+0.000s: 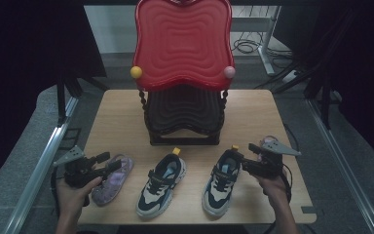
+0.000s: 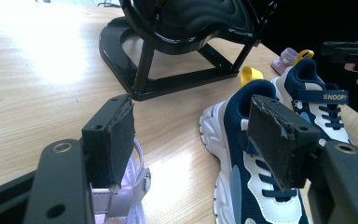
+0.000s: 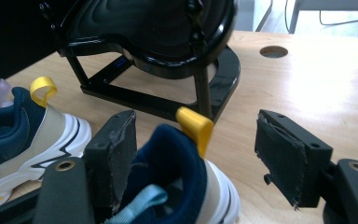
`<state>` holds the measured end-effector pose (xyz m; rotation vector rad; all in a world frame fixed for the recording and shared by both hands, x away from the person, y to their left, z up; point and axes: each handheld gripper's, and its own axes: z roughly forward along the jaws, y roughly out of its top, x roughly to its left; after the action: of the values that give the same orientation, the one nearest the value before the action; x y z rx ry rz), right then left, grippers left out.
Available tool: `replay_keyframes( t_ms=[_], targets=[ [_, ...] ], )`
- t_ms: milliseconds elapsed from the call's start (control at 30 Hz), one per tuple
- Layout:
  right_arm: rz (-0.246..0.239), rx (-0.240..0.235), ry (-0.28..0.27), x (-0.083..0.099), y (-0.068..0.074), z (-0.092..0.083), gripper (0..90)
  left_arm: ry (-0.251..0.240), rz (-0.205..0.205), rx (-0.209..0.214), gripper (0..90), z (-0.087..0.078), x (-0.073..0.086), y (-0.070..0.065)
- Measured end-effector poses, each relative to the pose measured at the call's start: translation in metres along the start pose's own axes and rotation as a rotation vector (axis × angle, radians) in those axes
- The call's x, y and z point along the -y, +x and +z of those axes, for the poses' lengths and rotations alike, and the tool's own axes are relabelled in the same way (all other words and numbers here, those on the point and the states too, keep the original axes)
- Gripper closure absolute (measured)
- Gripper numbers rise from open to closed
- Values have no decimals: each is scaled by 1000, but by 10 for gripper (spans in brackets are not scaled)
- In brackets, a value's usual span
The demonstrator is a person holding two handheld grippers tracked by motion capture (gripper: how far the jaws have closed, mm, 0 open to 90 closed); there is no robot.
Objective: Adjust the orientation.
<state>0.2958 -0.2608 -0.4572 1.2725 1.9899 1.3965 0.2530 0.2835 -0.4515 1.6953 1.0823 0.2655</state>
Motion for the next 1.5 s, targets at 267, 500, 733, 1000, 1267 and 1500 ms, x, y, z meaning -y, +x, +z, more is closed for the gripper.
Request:
replay_keyframes(
  t_ms=[267, 500, 733, 1000, 1267, 1500],
  targets=[
    [9, -20, -15, 5, -4, -5, 335, -29, -22, 33, 419, -3, -2, -2],
    [-46, -15, 20, 9, 5, -1, 336, -12, 16, 42, 570, 0, -1, -9],
    [-70, 29, 58, 14, 10, 4, 331, 1, 39, 51, 721, -2, -2, -12],
    [-62, -2, 50, 13, 12, 6, 341, 24, 58, 32, 863, 1, 1, -14],
    [-62, -6, 47, 12, 12, 10, 334, -6, 61, 19, 900, -9, 0, -16],
    [-1, -45, 35, 11, 9, 6, 329, 7, 37, 24, 900, -12, 1, -13]
  ],
)
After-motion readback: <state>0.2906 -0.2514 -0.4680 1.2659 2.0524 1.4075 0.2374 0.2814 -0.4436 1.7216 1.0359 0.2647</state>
